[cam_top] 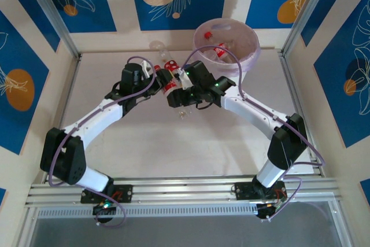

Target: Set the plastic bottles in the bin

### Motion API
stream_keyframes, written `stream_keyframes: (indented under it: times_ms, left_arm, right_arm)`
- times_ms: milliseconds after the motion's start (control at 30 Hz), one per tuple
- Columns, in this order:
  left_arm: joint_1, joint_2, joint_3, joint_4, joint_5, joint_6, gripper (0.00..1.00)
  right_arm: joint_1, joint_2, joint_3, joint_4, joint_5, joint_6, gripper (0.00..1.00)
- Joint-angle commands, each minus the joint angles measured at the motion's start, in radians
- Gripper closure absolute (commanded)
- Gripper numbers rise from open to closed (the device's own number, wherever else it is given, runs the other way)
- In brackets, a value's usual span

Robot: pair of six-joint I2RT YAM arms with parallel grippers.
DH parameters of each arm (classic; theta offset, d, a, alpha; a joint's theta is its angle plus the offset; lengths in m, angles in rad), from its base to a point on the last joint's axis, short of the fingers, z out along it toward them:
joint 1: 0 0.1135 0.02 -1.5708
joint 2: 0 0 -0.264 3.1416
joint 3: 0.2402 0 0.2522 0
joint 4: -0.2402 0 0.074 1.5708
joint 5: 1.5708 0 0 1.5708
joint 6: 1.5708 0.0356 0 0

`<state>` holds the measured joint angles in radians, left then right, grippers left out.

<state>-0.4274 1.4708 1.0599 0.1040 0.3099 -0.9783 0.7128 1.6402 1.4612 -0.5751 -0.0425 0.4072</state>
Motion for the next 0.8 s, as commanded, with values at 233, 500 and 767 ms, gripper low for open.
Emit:
stream_keyframes:
  times_ms: [233, 500, 767]
  left_arm:
    - [0.058, -0.083, -0.146, 0.239, 0.016, -0.103, 0.00]
    - [0.168, -0.256, -0.283, 0.131, -0.051, -0.130, 0.00]
    - [0.177, -0.241, -0.306, -0.082, -0.092, -0.068, 0.02]
  right_arm:
    - [-0.007, -0.024, 0.015, -0.021, 0.008, -0.027, 0.50]
    - [-0.020, -0.093, 0.235, -0.206, 0.089, -0.194, 0.52]
    - [-0.166, -0.054, 0.539, -0.305, 0.196, -0.335, 0.52]
